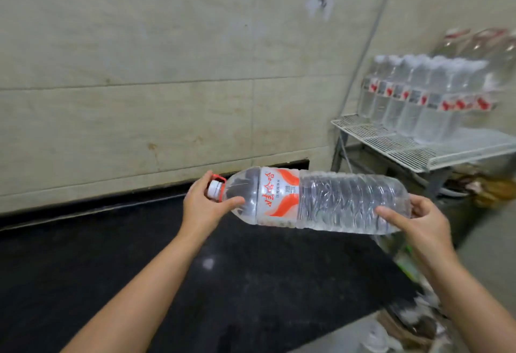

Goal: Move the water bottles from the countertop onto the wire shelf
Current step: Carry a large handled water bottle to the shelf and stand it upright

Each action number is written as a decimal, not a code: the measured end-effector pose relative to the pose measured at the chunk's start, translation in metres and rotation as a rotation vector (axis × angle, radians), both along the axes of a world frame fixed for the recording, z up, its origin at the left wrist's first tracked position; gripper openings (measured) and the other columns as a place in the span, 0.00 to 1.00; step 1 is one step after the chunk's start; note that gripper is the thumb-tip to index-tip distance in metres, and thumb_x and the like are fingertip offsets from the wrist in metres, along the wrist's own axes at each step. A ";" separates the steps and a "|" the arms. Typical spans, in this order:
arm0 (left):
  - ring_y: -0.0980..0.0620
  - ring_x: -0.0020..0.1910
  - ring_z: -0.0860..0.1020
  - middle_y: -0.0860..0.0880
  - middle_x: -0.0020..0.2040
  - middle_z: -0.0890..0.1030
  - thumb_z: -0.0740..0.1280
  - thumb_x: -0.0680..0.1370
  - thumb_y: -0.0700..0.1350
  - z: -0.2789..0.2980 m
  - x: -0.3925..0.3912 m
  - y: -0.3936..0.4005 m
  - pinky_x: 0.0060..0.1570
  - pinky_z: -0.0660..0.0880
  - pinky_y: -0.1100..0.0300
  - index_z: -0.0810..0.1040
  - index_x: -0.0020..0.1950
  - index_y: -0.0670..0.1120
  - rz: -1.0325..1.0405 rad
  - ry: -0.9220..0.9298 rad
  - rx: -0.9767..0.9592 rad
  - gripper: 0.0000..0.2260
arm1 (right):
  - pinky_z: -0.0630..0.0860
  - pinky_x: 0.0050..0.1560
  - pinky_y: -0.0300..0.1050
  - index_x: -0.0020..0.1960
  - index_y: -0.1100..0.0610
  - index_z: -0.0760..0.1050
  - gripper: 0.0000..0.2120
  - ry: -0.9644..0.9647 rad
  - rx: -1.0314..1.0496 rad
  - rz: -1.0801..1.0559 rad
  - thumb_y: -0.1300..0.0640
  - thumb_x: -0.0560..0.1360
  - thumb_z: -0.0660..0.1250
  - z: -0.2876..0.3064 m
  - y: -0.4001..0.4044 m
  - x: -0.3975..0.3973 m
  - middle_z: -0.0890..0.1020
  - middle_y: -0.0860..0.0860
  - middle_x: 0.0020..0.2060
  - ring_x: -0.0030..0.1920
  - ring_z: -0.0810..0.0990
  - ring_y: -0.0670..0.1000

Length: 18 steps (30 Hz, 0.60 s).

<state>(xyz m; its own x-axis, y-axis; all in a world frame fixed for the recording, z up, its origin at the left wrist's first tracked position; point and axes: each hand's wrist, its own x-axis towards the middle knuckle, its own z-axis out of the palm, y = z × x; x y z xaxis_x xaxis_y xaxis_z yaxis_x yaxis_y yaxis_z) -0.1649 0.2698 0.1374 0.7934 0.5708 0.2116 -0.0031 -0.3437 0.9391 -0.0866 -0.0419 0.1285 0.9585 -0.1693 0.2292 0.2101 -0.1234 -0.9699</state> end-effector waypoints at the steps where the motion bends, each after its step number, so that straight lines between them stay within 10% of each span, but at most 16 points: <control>1: 0.51 0.44 0.75 0.44 0.49 0.78 0.77 0.55 0.50 0.005 0.008 -0.026 0.50 0.75 0.52 0.77 0.49 0.46 -0.026 -0.016 0.005 0.25 | 0.73 0.33 0.25 0.54 0.57 0.74 0.22 -0.025 -0.015 -0.025 0.62 0.62 0.77 0.007 -0.028 0.003 0.80 0.55 0.47 0.43 0.79 0.52; 6: 0.44 0.59 0.75 0.43 0.59 0.76 0.79 0.58 0.46 0.038 0.053 -0.131 0.62 0.72 0.51 0.72 0.65 0.42 -0.125 -0.102 0.001 0.37 | 0.71 0.30 0.21 0.53 0.59 0.72 0.19 -0.128 0.017 -0.123 0.68 0.65 0.74 0.041 -0.137 0.017 0.78 0.53 0.42 0.28 0.76 0.32; 18: 0.46 0.63 0.72 0.43 0.66 0.71 0.78 0.63 0.38 0.061 0.232 -0.297 0.65 0.69 0.52 0.67 0.69 0.39 -0.306 -0.253 0.019 0.37 | 0.71 0.28 0.24 0.38 0.53 0.73 0.14 -0.205 0.046 -0.319 0.68 0.63 0.75 0.064 -0.307 0.134 0.78 0.47 0.31 0.25 0.76 0.34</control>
<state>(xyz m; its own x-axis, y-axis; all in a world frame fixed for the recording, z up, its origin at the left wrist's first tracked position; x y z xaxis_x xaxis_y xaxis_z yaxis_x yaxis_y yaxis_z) 0.0672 -0.0269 0.1985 0.8475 0.3100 0.4308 -0.3391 -0.3083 0.8888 0.0475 -0.3491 0.1927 0.7911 -0.4665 0.3956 0.3581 -0.1711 -0.9179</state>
